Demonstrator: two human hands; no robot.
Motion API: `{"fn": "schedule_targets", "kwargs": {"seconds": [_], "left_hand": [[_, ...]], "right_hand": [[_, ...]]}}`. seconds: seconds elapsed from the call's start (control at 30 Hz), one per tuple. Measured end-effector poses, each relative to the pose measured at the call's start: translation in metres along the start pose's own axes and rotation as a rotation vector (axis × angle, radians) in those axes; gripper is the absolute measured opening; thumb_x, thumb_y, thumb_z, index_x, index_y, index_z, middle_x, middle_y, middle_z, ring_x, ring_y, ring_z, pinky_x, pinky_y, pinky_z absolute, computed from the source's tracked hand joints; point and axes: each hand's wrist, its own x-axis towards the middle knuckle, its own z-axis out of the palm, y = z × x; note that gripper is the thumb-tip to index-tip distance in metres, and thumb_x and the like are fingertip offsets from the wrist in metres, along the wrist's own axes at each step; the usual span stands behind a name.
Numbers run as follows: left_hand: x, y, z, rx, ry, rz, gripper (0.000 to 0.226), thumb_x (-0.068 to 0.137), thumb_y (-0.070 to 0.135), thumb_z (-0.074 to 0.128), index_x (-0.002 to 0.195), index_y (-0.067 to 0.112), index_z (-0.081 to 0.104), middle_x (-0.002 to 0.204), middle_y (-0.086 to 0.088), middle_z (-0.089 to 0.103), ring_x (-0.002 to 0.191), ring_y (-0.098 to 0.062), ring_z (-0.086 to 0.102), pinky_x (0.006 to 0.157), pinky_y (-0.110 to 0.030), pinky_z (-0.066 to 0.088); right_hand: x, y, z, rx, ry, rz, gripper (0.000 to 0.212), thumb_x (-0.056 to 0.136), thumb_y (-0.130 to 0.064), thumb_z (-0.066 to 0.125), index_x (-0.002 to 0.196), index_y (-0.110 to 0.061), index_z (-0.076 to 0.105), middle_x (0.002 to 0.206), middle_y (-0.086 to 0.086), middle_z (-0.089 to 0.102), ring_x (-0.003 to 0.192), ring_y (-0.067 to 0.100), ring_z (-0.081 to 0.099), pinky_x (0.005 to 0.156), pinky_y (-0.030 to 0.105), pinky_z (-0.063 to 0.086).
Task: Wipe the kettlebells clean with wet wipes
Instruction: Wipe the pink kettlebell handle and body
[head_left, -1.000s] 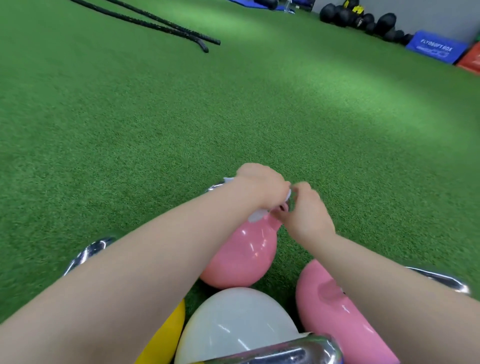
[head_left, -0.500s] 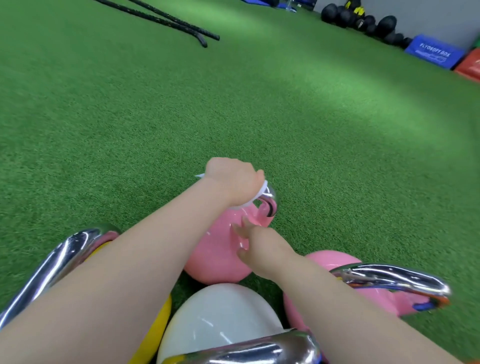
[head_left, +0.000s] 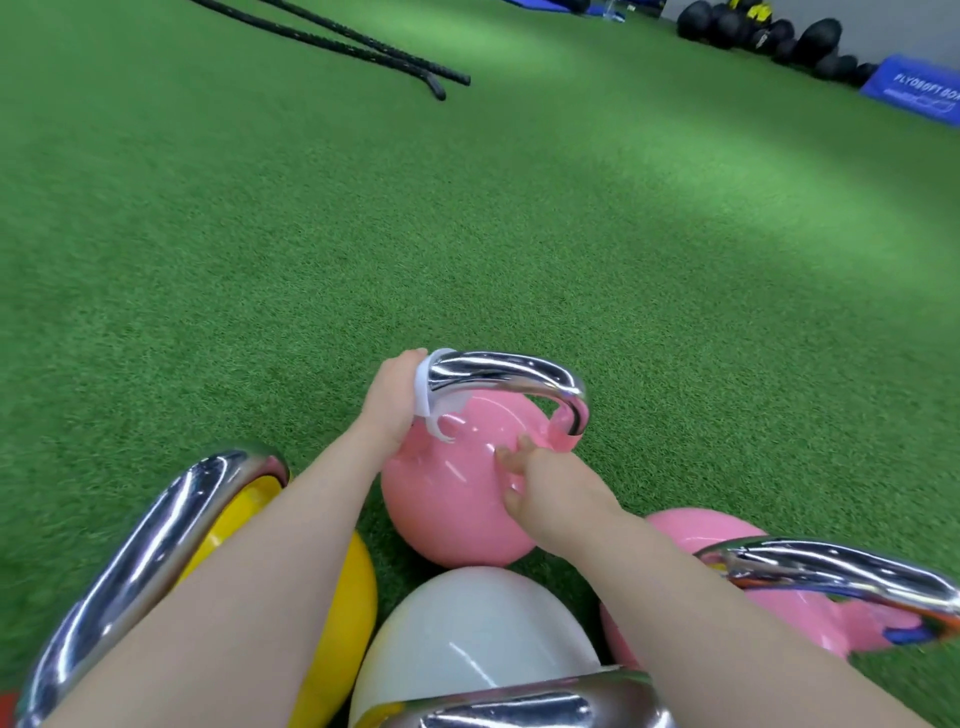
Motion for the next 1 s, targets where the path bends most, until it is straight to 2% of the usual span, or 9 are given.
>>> {"fn": "schedule_targets", "kwargs": {"seconds": [0.13,0.23,0.3,0.4,0.5,0.6,0.7,0.77,1.0], "left_hand": [[-0.004,-0.008,0.001,-0.199,0.024,-0.116,0.039,0.097,0.021,0.039,0.058,0.017,0.042,0.048,0.002,0.047,0.048,-0.009,0.044,0.055,-0.022,0.038],[-0.004,-0.019,0.002,-0.418,-0.019,-0.219,0.042,0.096,0.038,0.039,0.070,0.013,0.061,0.068,-0.008,0.061,0.067,-0.020,0.057,0.080,-0.030,0.045],[-0.007,-0.026,0.004,-0.446,0.025,-0.182,0.044,0.097,0.038,0.034,0.075,0.015,0.065,0.071,-0.009,0.063,0.071,-0.022,0.057,0.078,-0.031,0.045],[-0.015,-0.038,0.008,-0.360,0.124,-0.094,0.043,0.098,0.036,0.030,0.084,0.021,0.067,0.083,-0.005,0.069,0.082,-0.019,0.061,0.080,-0.029,0.046],[-0.029,-0.061,0.012,-0.193,0.159,0.009,0.043,0.093,0.045,0.032,0.109,0.019,0.063,0.112,-0.009,0.064,0.108,-0.019,0.057,0.102,-0.036,0.041],[-0.040,-0.082,0.008,0.130,0.180,0.164,0.039,0.098,0.017,0.039,0.136,0.008,0.043,0.127,-0.010,0.050,0.119,-0.017,0.045,0.102,-0.022,0.031],[-0.039,-0.089,0.003,0.215,0.297,0.169,0.032,0.090,0.012,0.055,0.120,-0.001,0.056,0.105,-0.016,0.055,0.099,-0.030,0.054,0.080,-0.025,0.036],[-0.038,-0.082,0.003,0.225,0.347,0.128,0.027,0.087,0.011,0.062,0.111,0.000,0.060,0.098,-0.011,0.051,0.090,-0.024,0.051,0.070,-0.019,0.030],[-0.022,-0.058,0.023,0.236,0.402,0.235,0.026,0.081,0.024,0.070,0.078,0.016,0.046,0.086,-0.002,0.048,0.087,-0.023,0.051,0.076,-0.036,0.041]], "right_hand": [[0.000,0.000,0.000,0.027,0.018,0.017,0.045,0.099,-0.019,0.031,0.144,-0.017,0.034,0.154,0.005,0.025,0.131,0.029,0.041,0.103,0.036,0.038],[0.000,-0.001,-0.001,0.034,0.023,0.028,0.045,0.099,-0.020,0.033,0.143,-0.017,0.036,0.152,0.006,0.030,0.131,0.028,0.042,0.103,0.036,0.038],[-0.002,-0.002,-0.002,0.015,0.018,0.016,0.045,0.099,-0.019,0.033,0.144,-0.018,0.036,0.153,0.006,0.027,0.132,0.027,0.041,0.105,0.036,0.038],[-0.002,-0.004,-0.002,-0.011,0.023,0.005,0.046,0.098,-0.018,0.033,0.144,-0.020,0.035,0.154,0.005,0.025,0.131,0.028,0.041,0.103,0.036,0.040],[-0.002,-0.005,-0.001,-0.015,0.037,0.017,0.044,0.099,-0.019,0.031,0.142,-0.019,0.037,0.151,0.008,0.029,0.128,0.030,0.045,0.099,0.037,0.043],[-0.002,-0.005,0.000,0.002,0.055,0.041,0.042,0.098,-0.020,0.032,0.140,-0.017,0.039,0.148,0.008,0.036,0.126,0.030,0.047,0.099,0.039,0.043],[-0.003,-0.005,0.000,-0.015,0.060,0.029,0.043,0.099,-0.020,0.032,0.141,-0.018,0.038,0.149,0.007,0.033,0.124,0.030,0.049,0.098,0.040,0.044],[-0.002,-0.006,0.001,-0.029,0.062,0.024,0.045,0.098,-0.019,0.034,0.143,-0.020,0.034,0.151,0.007,0.029,0.124,0.030,0.049,0.097,0.040,0.045],[0.001,-0.005,0.007,-0.028,0.069,0.045,0.050,0.094,-0.021,0.041,0.144,-0.022,0.032,0.152,0.006,0.024,0.124,0.031,0.048,0.096,0.041,0.046]]}}
